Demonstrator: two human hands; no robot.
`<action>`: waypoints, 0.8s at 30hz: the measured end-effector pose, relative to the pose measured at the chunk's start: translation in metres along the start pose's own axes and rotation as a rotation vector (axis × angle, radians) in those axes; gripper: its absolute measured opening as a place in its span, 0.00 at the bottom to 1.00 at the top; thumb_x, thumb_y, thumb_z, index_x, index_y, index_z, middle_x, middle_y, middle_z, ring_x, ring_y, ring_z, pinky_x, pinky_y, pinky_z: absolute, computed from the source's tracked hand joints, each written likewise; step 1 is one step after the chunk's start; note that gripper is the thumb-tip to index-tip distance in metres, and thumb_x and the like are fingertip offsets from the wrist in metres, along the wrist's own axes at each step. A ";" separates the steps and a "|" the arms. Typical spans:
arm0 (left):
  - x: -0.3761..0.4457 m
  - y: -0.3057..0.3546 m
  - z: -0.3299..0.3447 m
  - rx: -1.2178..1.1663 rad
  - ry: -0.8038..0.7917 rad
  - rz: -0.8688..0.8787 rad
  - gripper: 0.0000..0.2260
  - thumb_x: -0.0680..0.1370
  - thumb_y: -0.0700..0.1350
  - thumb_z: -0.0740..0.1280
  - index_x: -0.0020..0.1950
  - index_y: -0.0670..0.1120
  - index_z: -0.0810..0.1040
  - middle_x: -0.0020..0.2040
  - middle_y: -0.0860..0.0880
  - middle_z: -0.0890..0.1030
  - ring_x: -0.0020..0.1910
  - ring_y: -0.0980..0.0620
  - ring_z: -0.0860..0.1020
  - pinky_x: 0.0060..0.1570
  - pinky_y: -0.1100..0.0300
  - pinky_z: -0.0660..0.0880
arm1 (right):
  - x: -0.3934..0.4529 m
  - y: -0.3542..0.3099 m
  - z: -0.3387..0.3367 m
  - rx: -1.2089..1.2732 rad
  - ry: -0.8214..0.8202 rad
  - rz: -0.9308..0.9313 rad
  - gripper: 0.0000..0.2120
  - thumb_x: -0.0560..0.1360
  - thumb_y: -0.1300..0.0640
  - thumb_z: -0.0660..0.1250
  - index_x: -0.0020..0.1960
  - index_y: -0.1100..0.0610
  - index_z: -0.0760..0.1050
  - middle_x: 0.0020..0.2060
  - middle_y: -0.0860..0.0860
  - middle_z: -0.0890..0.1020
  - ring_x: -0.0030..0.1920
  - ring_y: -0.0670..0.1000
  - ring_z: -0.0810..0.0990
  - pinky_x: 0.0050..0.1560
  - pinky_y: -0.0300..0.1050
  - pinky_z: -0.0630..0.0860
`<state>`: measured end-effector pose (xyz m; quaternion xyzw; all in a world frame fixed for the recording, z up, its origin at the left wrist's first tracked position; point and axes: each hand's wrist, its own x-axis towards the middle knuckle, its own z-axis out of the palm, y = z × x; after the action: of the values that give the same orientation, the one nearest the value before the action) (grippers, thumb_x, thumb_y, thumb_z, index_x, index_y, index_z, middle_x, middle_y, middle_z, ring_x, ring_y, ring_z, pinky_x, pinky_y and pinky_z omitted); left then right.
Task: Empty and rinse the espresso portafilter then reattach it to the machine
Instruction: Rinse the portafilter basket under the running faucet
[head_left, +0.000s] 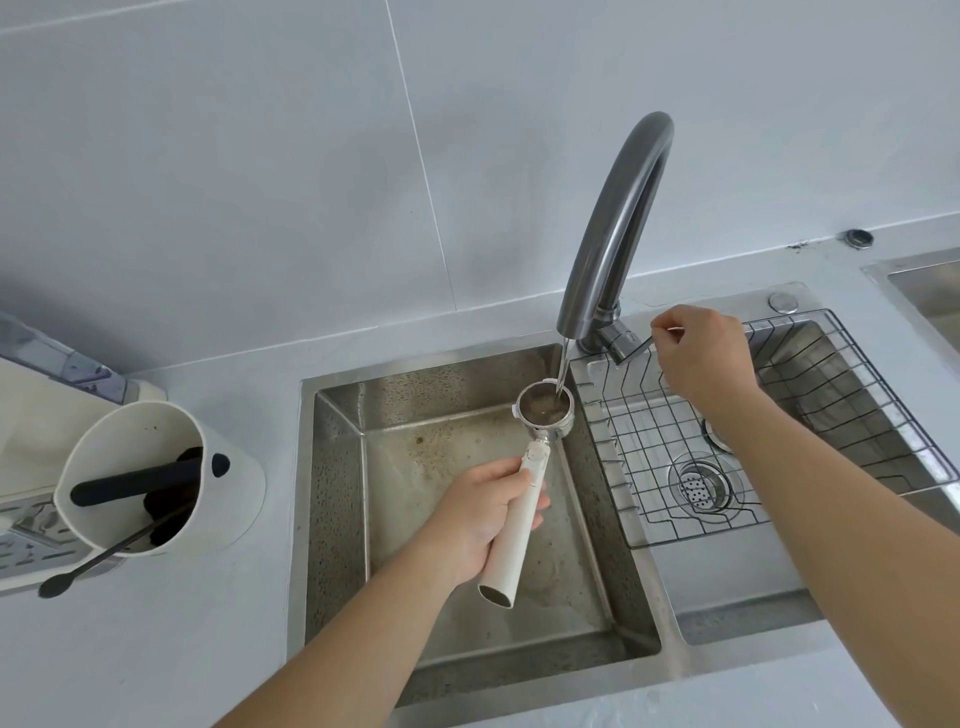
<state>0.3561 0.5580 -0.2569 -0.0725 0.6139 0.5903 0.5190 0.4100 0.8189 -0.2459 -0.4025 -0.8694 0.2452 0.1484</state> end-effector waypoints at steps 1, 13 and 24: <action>0.000 0.000 0.000 -0.006 0.002 -0.025 0.07 0.78 0.37 0.66 0.55 0.40 0.81 0.47 0.41 0.82 0.43 0.46 0.83 0.41 0.56 0.80 | 0.000 0.000 0.000 0.001 0.001 -0.001 0.10 0.77 0.61 0.62 0.50 0.60 0.82 0.42 0.58 0.86 0.42 0.60 0.81 0.46 0.51 0.80; 0.001 0.005 0.001 0.004 -0.003 -0.213 0.07 0.79 0.38 0.66 0.52 0.35 0.78 0.44 0.36 0.82 0.39 0.45 0.82 0.36 0.59 0.81 | 0.001 -0.001 0.000 -0.001 -0.004 0.022 0.10 0.78 0.60 0.62 0.51 0.59 0.82 0.44 0.58 0.86 0.43 0.60 0.82 0.48 0.53 0.80; 0.001 0.015 -0.014 0.271 -0.004 -0.122 0.11 0.77 0.40 0.67 0.55 0.34 0.80 0.38 0.39 0.83 0.30 0.48 0.81 0.29 0.61 0.76 | 0.000 -0.001 -0.001 0.004 -0.013 0.036 0.10 0.78 0.59 0.63 0.51 0.59 0.82 0.45 0.58 0.85 0.41 0.60 0.82 0.47 0.53 0.81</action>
<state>0.3373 0.5516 -0.2507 -0.0381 0.6814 0.4696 0.5601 0.4097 0.8188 -0.2449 -0.4164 -0.8623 0.2523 0.1393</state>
